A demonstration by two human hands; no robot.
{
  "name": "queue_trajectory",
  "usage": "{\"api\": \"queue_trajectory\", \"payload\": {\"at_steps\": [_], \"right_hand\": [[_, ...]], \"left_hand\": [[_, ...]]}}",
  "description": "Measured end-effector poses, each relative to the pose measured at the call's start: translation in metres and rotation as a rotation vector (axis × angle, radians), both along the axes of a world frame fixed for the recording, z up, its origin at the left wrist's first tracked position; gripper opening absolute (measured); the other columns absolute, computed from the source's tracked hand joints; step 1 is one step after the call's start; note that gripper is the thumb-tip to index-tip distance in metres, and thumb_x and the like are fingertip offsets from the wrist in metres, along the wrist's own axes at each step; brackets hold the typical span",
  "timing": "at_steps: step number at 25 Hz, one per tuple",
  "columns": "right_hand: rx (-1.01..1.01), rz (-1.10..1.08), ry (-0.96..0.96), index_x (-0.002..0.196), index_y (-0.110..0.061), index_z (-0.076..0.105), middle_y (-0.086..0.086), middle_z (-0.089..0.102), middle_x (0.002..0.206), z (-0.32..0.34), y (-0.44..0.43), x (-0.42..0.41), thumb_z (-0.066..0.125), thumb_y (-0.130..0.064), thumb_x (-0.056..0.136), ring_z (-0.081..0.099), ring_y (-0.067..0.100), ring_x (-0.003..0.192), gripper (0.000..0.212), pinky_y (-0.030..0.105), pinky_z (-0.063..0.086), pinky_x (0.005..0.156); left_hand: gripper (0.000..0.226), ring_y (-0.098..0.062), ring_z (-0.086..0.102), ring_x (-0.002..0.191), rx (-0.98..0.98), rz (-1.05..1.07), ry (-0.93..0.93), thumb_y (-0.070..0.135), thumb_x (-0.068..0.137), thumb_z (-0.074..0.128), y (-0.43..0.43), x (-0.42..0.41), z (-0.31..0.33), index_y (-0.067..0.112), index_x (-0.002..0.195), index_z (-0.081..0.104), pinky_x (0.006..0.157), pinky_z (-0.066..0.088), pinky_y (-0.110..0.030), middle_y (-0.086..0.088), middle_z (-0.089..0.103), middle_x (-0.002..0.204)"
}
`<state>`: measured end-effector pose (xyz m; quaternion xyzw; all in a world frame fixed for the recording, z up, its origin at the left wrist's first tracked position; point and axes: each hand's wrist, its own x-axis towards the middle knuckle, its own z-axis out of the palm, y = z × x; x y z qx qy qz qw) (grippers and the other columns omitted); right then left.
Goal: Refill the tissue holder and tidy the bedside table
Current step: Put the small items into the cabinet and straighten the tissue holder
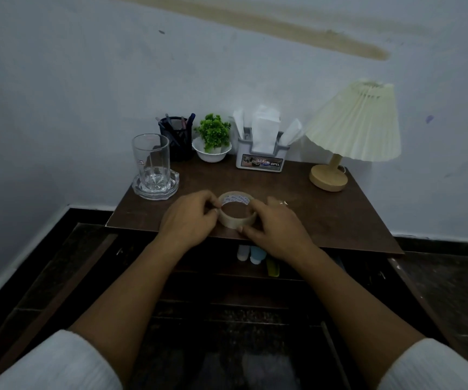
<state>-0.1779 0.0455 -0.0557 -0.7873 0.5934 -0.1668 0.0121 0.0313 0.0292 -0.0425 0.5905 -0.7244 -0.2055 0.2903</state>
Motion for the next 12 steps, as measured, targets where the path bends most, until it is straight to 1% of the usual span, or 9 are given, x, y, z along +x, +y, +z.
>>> {"api": "queue_trajectory", "payload": {"at_steps": [3, 6, 7, 9, 10, 11, 12], "right_hand": [[0.172, 0.197, -0.1, 0.096, -0.031, 0.064, -0.006, 0.055, 0.093, 0.019, 0.025, 0.006, 0.077, -0.052, 0.078, 0.056, 0.014, 0.089, 0.031, 0.037, 0.049, 0.076], [0.365, 0.317, -0.186, 0.091, -0.032, 0.068, -0.009, 0.061, 0.097, 0.028, 0.049, 0.018, 0.085, -0.048, 0.071, 0.063, 0.007, 0.086, 0.03, 0.033, 0.054, 0.074], [0.428, 0.335, -0.214, 0.09, -0.031, 0.069, -0.008, 0.063, 0.098, 0.025, 0.056, 0.023, 0.086, -0.045, 0.071, 0.066, 0.007, 0.084, 0.029, 0.033, 0.056, 0.073], [0.538, 0.342, -0.257, 0.089, -0.027, 0.07, -0.007, 0.067, 0.094, 0.012, 0.063, 0.03, 0.088, -0.039, 0.072, 0.069, 0.009, 0.079, 0.027, 0.034, 0.058, 0.072], [0.571, 0.324, -0.262, 0.09, -0.025, 0.07, -0.008, 0.068, 0.09, 0.0, 0.063, 0.032, 0.087, -0.037, 0.074, 0.069, 0.008, 0.077, 0.026, 0.033, 0.057, 0.072], [0.587, 0.294, -0.257, 0.091, -0.024, 0.07, -0.009, 0.068, 0.086, -0.012, 0.062, 0.033, 0.087, -0.036, 0.075, 0.068, 0.006, 0.075, 0.026, 0.033, 0.056, 0.071], [0.593, 0.252, -0.253, 0.092, -0.024, 0.069, -0.009, 0.068, 0.085, -0.026, 0.059, 0.033, 0.085, -0.037, 0.076, 0.066, 0.005, 0.075, 0.026, 0.033, 0.055, 0.071]], "left_hand": [[0.015, -0.011, 0.065, 0.085, 0.108, 0.069, 0.013, 0.019, 0.087, 0.059, 0.02, 0.027, 0.014, 0.031, 0.087, 0.069, 0.081, 0.054, -0.037, 0.013, 0.069, 0.087], [0.018, -0.015, 0.066, 0.086, 0.157, 0.113, -0.01, 0.016, 0.087, 0.058, 0.039, 0.051, 0.022, 0.028, 0.083, 0.071, 0.082, 0.054, -0.036, 0.011, 0.069, 0.088], [0.02, -0.016, 0.068, 0.085, 0.223, 0.085, -0.011, 0.014, 0.088, 0.057, 0.044, 0.058, 0.023, 0.026, 0.085, 0.072, 0.08, 0.055, -0.034, 0.008, 0.072, 0.09], [0.023, -0.016, 0.07, 0.08, 0.458, -0.029, -0.004, 0.011, 0.093, 0.052, 0.052, 0.065, 0.018, 0.018, 0.093, 0.074, 0.069, 0.054, -0.029, 0.0, 0.075, 0.095], [0.024, -0.017, 0.07, 0.078, 0.568, -0.086, -0.032, 0.01, 0.094, 0.051, 0.056, 0.065, 0.011, 0.016, 0.095, 0.074, 0.067, 0.054, -0.029, -0.002, 0.076, 0.097], [0.023, -0.018, 0.071, 0.08, 0.635, -0.13, -0.071, 0.01, 0.093, 0.052, 0.057, 0.065, 0.0, 0.015, 0.095, 0.074, 0.07, 0.057, -0.032, -0.003, 0.075, 0.097], [0.022, -0.021, 0.072, 0.084, 0.667, -0.157, -0.112, 0.011, 0.091, 0.054, 0.057, 0.063, -0.013, 0.016, 0.094, 0.075, 0.079, 0.058, -0.037, -0.004, 0.075, 0.098]]}}
